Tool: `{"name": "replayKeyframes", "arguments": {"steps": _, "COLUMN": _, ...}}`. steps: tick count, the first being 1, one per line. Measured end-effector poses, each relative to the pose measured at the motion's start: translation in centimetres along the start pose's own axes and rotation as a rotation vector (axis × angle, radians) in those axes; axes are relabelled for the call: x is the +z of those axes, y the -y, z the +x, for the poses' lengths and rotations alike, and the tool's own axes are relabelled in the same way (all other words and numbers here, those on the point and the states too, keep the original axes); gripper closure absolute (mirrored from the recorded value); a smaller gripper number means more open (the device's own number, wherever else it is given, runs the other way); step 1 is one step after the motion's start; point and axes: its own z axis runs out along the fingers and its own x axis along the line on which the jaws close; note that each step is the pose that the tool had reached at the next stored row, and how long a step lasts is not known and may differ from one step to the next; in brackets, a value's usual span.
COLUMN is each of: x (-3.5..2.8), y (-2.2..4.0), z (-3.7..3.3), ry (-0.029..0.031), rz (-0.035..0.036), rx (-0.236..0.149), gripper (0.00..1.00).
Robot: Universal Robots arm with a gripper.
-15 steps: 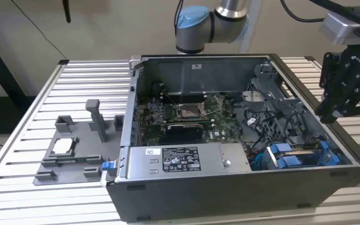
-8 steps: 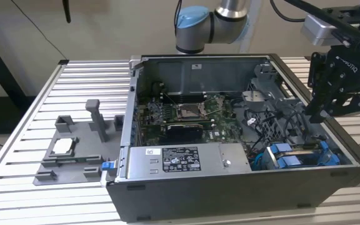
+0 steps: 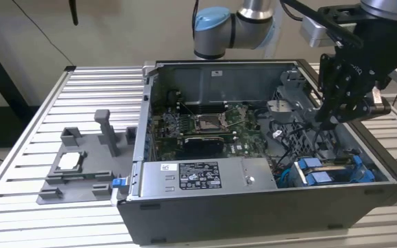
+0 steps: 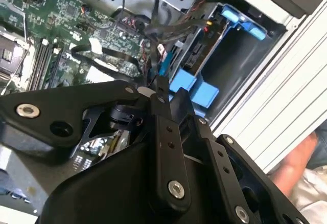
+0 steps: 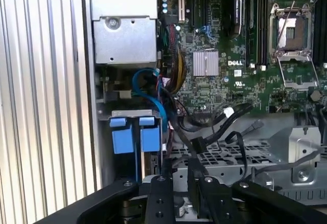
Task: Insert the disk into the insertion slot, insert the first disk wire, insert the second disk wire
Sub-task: 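Insert the second disk wire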
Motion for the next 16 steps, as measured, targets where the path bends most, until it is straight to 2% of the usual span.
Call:
{"name": "replayKeyframes", "arguments": {"steps": 3, "x": 0.10, "y": -0.62, "z": -1.02, "ry": -0.0001, "rz": 0.0062, "rx": 0.000, "gripper": 0.73}}
{"name": "replayKeyframes", "arguments": {"steps": 6, "x": 0.30, "y": -1.17, "z": -1.87, "ry": -0.0026, "rz": 0.0212, "rx": -0.001, "gripper": 0.73}}
{"name": "replayKeyframes", "arguments": {"steps": 7, "x": 0.34, "y": -1.27, "z": -2.00, "ry": -0.0092, "rz": 0.0261, "rx": -0.003, "gripper": 0.73}}
{"name": "replayKeyframes", "arguments": {"steps": 10, "x": 0.46, "y": -1.49, "z": -2.25, "ry": -0.0353, "rz": 0.0341, "rx": -0.010, "gripper": 0.73}}
{"name": "replayKeyframes", "arguments": {"steps": 11, "x": 0.52, "y": -1.60, "z": -2.42, "ry": -0.0414, "rz": 0.0372, "rx": -0.012, "gripper": 0.73}}
{"name": "replayKeyframes", "arguments": {"steps": 16, "x": 0.96, "y": -2.16, "z": -3.41, "ry": -0.0619, "rz": 0.0542, "rx": -0.020, "gripper": 0.73}}
